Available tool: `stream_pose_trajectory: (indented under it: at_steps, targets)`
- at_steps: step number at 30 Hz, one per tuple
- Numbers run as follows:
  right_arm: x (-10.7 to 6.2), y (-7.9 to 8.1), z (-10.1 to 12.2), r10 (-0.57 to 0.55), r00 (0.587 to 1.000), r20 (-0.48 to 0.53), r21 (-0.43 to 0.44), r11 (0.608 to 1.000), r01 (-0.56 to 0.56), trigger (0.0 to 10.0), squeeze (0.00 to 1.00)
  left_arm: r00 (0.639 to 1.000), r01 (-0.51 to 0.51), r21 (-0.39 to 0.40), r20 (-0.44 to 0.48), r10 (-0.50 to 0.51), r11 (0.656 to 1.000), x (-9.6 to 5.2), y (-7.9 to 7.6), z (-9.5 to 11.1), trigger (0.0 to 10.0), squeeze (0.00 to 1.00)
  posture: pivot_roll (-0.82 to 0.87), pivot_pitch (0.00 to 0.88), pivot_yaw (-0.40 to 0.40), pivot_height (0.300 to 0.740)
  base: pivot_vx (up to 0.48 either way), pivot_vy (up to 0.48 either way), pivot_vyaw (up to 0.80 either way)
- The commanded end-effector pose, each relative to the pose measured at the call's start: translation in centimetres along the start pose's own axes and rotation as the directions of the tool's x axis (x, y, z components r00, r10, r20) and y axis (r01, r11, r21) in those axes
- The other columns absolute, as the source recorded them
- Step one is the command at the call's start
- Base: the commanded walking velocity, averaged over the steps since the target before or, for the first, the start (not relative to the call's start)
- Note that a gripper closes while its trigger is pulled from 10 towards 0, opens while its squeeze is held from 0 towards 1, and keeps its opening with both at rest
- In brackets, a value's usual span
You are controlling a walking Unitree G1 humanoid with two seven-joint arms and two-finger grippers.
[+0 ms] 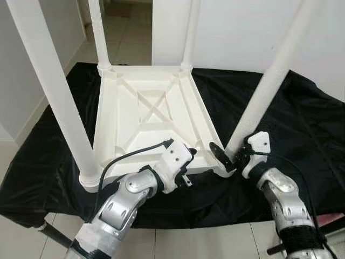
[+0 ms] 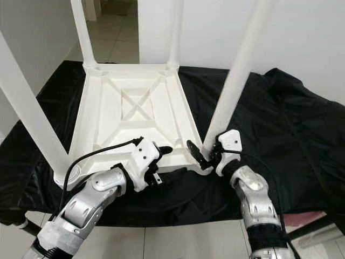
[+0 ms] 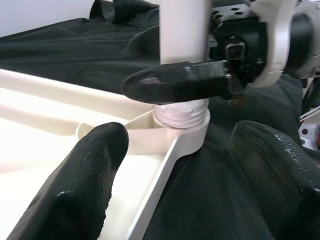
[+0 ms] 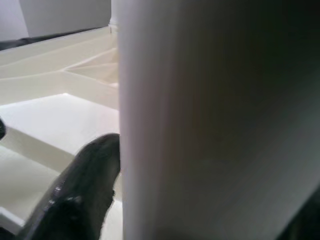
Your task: Building children table
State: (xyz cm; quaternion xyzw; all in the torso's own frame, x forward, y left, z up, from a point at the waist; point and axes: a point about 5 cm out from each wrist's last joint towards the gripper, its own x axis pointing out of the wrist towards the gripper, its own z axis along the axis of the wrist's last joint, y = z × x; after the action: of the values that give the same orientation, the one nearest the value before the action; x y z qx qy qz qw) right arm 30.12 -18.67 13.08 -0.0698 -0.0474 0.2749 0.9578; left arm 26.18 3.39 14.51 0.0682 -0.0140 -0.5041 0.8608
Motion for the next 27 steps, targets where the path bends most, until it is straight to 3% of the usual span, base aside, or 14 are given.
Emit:
stream_pose_trajectory:
  at_steps: [1,12,13,19,27]
  targets:
    - [0.2,0.2,-0.6,0.043,0.999,-0.034,-0.006,0.999,-0.043,0.0,0.0,1.0,0.014,0.009,-0.008,-0.014,1.0,0.2,-0.1,0.0,10.0,0.0,-0.02,0.0,-0.059,0.74,0.0,0.0,0.0]
    - [-0.3,0.1,-1.5,0.077,0.995,-0.059,0.026,0.997,-0.076,0.0,0.0,1.0,0.001,0.012,-0.002,-0.001,1.0,0.3,0.2,0.1,10.0,0.0,-0.02,0.0,-0.065,0.74,0.0,0.0,0.0]
    - [-0.3,0.5,-1.6,0.068,0.996,-0.052,0.061,0.996,-0.065,10.0,0.0,1.0,-0.001,0.01,-0.003,0.001,1.0,0.3,0.2,0.1,10.0,0.0,-0.02,0.0,-0.063,0.74,0.0,0.0,0.0]
    - [-0.2,1.1,-1.4,0.021,1.0,-0.019,0.112,0.994,-0.018,10.0,0.0,1.0,-0.001,0.007,-0.005,0.001,1.0,0.1,0.2,0.1,10.0,0.0,-0.03,0.0,-0.059,0.74,0.0,0.0,0.0]
    - [0.0,1.8,-1.2,-0.237,0.971,-0.034,0.146,0.96,0.24,10.0,0.0,1.0,0.004,-0.002,-0.013,-0.005,1.0,0.0,0.0,-0.3,10.0,0.0,-0.04,0.0,-0.059,0.74,0.0,0.0,0.0]
